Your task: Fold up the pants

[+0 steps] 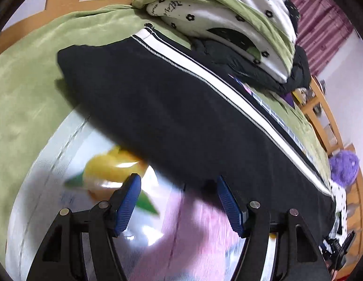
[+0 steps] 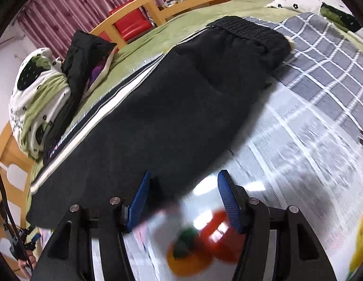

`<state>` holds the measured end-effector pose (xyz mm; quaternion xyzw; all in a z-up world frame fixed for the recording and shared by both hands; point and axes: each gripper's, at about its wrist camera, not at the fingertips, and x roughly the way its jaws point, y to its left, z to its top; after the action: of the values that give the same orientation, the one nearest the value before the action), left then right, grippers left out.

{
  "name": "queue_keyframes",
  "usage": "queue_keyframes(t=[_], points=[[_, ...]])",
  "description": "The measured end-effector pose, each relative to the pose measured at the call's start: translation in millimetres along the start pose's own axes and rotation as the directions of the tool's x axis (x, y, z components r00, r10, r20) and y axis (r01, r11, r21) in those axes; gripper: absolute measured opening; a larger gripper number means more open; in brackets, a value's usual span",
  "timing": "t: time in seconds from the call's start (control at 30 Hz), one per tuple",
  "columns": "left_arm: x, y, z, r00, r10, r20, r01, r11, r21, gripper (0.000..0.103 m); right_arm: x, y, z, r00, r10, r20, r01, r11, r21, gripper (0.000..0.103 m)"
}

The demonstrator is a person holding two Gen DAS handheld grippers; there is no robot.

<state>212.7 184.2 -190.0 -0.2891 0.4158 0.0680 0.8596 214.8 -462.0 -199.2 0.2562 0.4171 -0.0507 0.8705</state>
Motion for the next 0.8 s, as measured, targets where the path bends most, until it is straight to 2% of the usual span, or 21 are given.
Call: queue_keyframes(t=[0.17,0.2,0.23,0.27,0.3,0.33,0.37,0.43,0.57,0.67,0.8], points=[[27,-11,21,0.997,0.030,0.069,-0.028,0.999,-0.029,0.063,34,14,30,0.999,-0.037,-0.011,0.037,0.999,-0.033,0.057],[32,-13,25,0.996,0.030,0.082,-0.028,0.999,-0.032,0.060,40,14,35,0.999,-0.044,-0.001,0.044,0.999,-0.026,0.049],[38,-18,28,0.995,0.047,0.090,-0.045,0.999,-0.028,0.049,44,15,40,0.998,-0.058,0.010,0.058,0.998,-0.015,0.041],[42,-22,32,0.994,0.068,0.089,-0.067,0.998,-0.018,0.038,49,14,44,0.996,-0.082,0.024,0.082,0.997,0.002,0.026],[45,-25,36,0.993,0.086,0.083,-0.086,0.996,-0.004,0.018,52,12,48,0.994,-0.101,0.032,0.100,0.995,0.019,0.019],[47,-27,40,0.995,0.083,0.061,-0.084,0.996,0.005,0.011,54,10,50,0.994,-0.099,0.037,0.098,0.994,0.040,0.016],[44,-27,42,0.995,0.075,0.059,-0.075,0.997,-0.008,0.011,53,9,53,0.995,-0.098,0.036,0.096,0.994,0.052,0.011],[24,-27,43,0.996,0.059,0.067,-0.058,0.998,-0.022,0.011,37,7,55,0.996,-0.081,0.038,0.078,0.994,0.077,0.010],[-31,-36,27,0.998,0.015,0.064,-0.019,0.998,0.052,0.011,-15,3,51,0.998,-0.001,0.067,-0.004,0.997,0.076,0.009],[-68,-37,0,0.999,0.024,0.049,-0.029,0.993,0.111,0.011,-53,6,34,0.997,-0.056,0.056,0.057,0.998,-0.016,0.009],[-104,-27,-36,0.999,0.033,0.006,-0.033,0.987,0.157,0.011,-103,-11,0,0.998,-0.065,0.011,0.066,0.994,-0.083,0.009]])
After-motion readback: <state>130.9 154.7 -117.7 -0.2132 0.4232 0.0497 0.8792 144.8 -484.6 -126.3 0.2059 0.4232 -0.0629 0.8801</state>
